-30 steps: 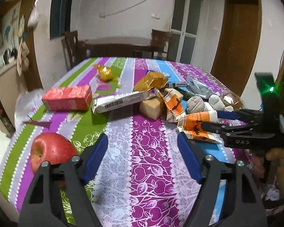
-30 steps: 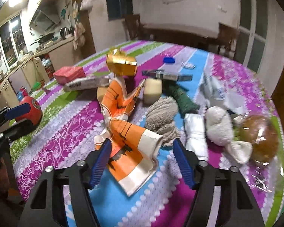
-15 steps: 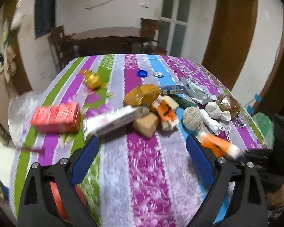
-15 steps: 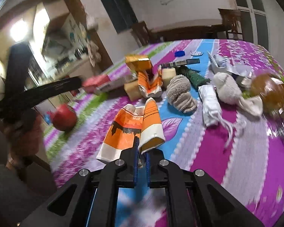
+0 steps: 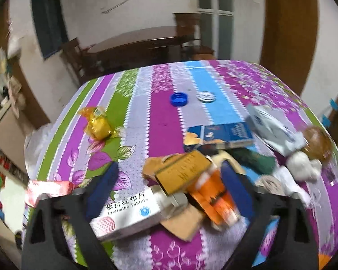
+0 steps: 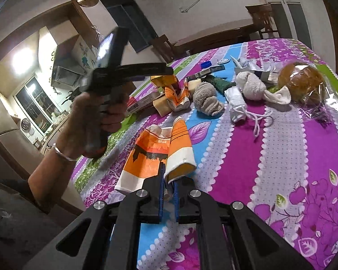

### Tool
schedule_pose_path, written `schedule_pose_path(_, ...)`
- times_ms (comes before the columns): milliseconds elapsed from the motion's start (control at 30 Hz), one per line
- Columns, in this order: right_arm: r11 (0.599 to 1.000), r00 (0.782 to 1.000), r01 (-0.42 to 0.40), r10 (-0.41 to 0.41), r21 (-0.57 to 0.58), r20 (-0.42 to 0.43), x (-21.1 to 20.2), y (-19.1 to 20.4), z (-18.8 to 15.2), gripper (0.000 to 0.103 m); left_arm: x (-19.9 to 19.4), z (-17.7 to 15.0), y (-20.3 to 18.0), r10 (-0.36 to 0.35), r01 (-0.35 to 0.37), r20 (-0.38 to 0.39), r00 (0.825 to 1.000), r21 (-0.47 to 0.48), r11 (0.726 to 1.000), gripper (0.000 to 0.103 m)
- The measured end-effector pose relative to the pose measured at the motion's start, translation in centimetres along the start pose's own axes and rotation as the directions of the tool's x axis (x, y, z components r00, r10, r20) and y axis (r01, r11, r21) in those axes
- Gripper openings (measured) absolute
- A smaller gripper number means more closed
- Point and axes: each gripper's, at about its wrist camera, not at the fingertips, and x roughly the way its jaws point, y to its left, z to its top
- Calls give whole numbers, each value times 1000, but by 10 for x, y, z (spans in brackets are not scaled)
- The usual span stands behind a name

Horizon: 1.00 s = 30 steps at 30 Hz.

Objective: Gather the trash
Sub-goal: 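Grasp the orange-white wrapper with the right tool while the left tool grasps the gold box, then carry both items to the green bin and open both tools to drop them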

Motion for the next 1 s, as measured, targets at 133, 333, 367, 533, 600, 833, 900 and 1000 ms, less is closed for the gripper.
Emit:
schedule_pose_path(133,1000,1000,-2,2,13,5,-2,-3,-1,8,18,-1,5,-39,37,-57,998,-44,998,45)
schedule_pose_path(333,1000,1000,-4,4,24,7,-1,-4,-3,8,5,-3,5,-46,46,2,999,-34,998,28)
schedule_pose_path(367,1000,1000,-3,3,24,10,-1,-6,-2,8,1,-3,7,-45,46,13,999,-43,998,27)
schedule_pose_path(533,1000,999,15,-16,23,33,-5,-7,-3,8,-33,3,17,-35,45,116,993,-77,996,27)
schedule_pose_path(600,1000,999,23,-23,19,48,-10,-7,-2,8,-49,8,23,-37,53,156,987,-96,994,27)
schedule_pose_path(833,998,987,62,-61,1,150,-44,-6,15,8,-104,22,-3,-121,137,248,961,-49,989,27)
schedule_pose_path(900,994,974,106,-103,-4,202,-67,-7,21,8,-114,25,-30,-181,184,255,950,12,983,27)
schedule_pose_path(1000,981,943,193,-187,4,277,-106,-12,29,8,-120,30,-68,-286,274,240,928,82,958,27)
